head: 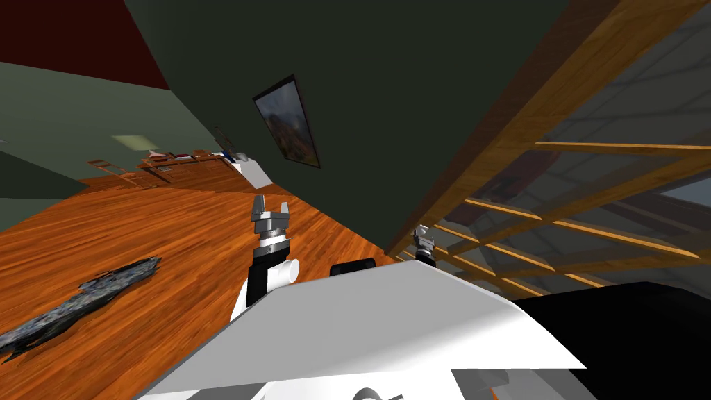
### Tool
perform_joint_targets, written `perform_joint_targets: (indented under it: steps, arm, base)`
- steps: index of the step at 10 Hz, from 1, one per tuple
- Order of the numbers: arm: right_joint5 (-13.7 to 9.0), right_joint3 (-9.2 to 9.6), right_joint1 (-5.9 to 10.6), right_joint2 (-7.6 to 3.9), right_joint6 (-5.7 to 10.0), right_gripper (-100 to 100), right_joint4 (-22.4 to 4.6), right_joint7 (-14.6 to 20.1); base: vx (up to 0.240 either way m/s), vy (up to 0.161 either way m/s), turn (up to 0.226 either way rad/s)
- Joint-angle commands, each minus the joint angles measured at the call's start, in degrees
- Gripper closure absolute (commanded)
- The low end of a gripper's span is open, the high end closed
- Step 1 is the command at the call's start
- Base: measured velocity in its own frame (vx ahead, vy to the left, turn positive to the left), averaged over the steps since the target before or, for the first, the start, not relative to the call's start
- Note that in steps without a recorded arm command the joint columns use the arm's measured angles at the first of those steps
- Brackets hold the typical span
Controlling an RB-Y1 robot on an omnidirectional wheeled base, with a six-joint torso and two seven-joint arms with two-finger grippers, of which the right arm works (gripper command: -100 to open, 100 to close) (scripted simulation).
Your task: Pull the door open
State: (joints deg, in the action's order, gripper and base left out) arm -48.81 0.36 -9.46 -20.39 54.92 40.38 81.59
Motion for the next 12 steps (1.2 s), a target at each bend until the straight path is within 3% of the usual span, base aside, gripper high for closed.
perform_joint_targets:
  steps: [1,3,4,9,12]
  arm:
    - [0.38,0.65,-0.09,-0.67,0.67,-100,-1.21,1.7]
    - [0.43,0.73,-0.26,-0.77,0.64,-100,-1.14,1.76]
    - [0.43,0.73,-0.26,-0.77,0.64,100,-1.14,1.76]
    - [0.43,0.73,-0.26,-0.77,0.64,100,-1.14,1.76]
    - [1.6,2.7,-0.78,-1.38,0.64,100,-0.18,3.02]
  base:
    - [0.168,-0.06,-0.029]
    - [0.103,-0.026,-0.021]
    - [-0.015,0.011,0.012]
    - [-0.01,0.002,0.004]
    - [-0.162,0.016,0.058]
